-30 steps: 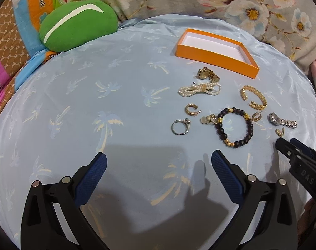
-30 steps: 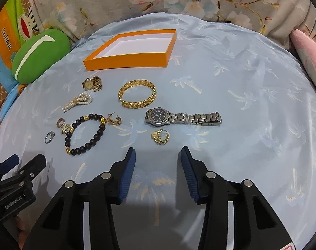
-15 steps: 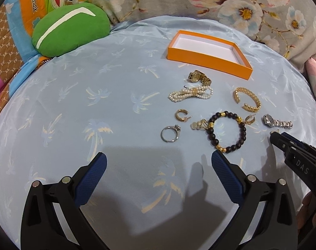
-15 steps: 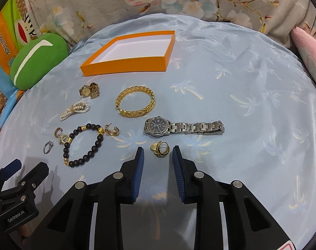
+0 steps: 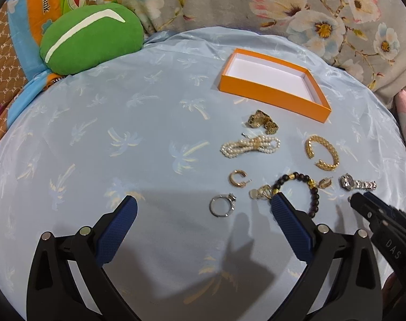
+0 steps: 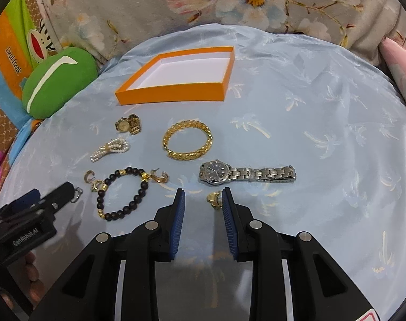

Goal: Organize jewelry
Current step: 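Close the right tool on the silver watch while the left tool approaches the pearl bracelet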

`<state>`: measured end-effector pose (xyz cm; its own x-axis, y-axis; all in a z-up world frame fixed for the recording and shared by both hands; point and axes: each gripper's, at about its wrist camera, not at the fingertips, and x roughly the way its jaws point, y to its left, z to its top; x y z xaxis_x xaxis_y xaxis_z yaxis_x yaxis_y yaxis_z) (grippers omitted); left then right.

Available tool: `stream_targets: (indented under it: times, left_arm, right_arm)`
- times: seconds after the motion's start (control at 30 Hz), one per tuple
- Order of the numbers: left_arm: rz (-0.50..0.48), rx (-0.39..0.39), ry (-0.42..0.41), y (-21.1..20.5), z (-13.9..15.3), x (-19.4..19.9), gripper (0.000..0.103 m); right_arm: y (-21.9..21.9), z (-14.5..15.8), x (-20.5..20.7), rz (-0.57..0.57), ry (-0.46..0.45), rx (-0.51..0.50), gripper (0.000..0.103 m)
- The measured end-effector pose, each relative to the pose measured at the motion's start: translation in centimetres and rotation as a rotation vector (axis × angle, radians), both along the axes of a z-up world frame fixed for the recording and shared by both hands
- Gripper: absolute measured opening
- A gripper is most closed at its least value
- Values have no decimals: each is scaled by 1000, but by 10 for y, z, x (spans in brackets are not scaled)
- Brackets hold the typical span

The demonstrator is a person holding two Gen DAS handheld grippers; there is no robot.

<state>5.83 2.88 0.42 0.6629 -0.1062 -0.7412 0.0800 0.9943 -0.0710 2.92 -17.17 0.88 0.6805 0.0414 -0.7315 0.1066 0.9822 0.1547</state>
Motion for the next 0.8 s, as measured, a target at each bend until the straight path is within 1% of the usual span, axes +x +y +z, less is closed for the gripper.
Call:
stream_targets:
  times: [0.1,0.23,0.33,0.47,0.5,0.53,0.6,0.73,0.8]
  left_arm:
    - [-19,15,13,-5,-5,-3,98]
    - [-30,29,-2,-6,-3,-1,98]
    - [-44,51,-31,-9,4,14,98]
    - [-98,54,-34,-19,9,44,97]
    - [-111,62,-30,-24,7,53,96]
    - [-131,70,-24,-28,6,58,91]
    - [-169,88,-4,-38,0,68,86]
    - [-213,118,35,-50,-12,78,69]
    - [-220,112,37,-51,-13,78,67]
  right_arm:
    - [11,4,7,39,-9,-2,25]
    - [17,3,13,54,-6,-13,24]
    - [12,1,12,31,-5,-28,24]
    - [1,-3,12,-3,6,-25,25]
    - [-1,-3,11,-8,8,-29,25]
    - [-2,-4,11,-11,8,-31,25]
    - [-5,-4,10,-17,8,-33,26]
    - [-11,-5,9,-27,11,-34,28]
    - [-15,-7,8,-33,15,-26,29]
